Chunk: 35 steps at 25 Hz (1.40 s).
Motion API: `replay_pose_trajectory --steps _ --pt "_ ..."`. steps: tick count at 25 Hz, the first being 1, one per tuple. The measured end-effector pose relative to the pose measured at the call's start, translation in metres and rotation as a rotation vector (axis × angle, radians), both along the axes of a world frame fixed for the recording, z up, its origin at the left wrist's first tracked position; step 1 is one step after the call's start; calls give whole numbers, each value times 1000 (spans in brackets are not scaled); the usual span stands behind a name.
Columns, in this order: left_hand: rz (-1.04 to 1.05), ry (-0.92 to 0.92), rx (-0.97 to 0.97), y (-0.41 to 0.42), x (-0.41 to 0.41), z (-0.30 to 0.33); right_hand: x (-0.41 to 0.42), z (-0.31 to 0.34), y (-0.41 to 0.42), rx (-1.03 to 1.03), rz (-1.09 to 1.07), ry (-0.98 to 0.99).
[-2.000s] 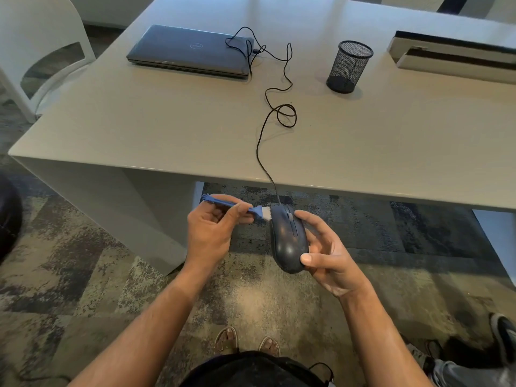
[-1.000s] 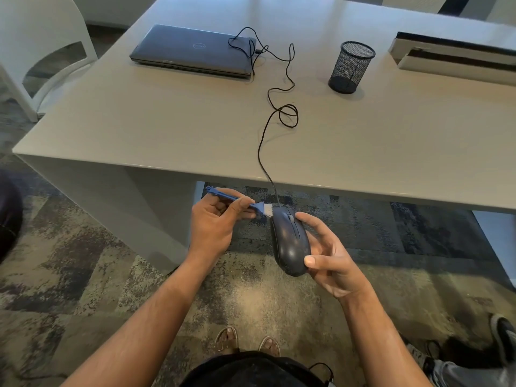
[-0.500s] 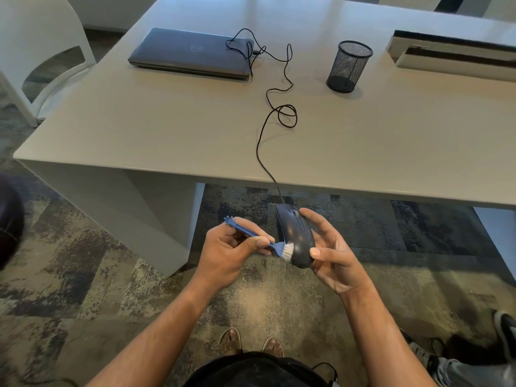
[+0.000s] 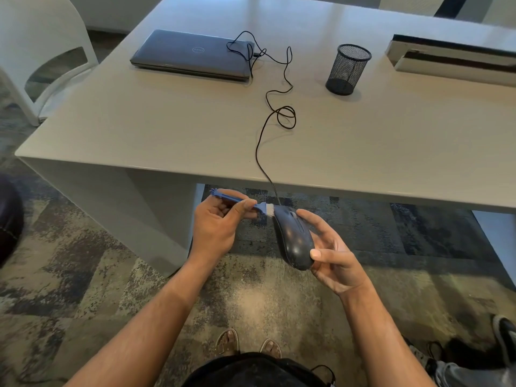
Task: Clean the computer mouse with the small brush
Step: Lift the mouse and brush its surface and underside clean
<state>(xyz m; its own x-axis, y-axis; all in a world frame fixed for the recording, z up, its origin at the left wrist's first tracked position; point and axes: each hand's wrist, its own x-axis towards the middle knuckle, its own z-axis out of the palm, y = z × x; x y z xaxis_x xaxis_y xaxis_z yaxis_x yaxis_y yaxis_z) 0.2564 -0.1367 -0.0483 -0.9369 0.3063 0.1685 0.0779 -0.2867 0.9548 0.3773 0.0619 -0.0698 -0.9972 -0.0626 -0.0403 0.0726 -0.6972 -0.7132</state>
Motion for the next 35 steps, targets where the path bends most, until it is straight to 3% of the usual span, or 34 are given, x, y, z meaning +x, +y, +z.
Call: replay_pose_trajectory --steps 13,21,27,35 --pt "-257 116 -37 -4 35 6 1 -1 11 82 -63 -63" --pt "-331 89 -30 -5 57 0 1 -3 16 101 -74 -66" --pt "-229 28 54 -12 50 1 5 -2 16 82 -79 -63" --pt "17 -15 -19 -7 7 3 7 -4 7 65 23 -34"
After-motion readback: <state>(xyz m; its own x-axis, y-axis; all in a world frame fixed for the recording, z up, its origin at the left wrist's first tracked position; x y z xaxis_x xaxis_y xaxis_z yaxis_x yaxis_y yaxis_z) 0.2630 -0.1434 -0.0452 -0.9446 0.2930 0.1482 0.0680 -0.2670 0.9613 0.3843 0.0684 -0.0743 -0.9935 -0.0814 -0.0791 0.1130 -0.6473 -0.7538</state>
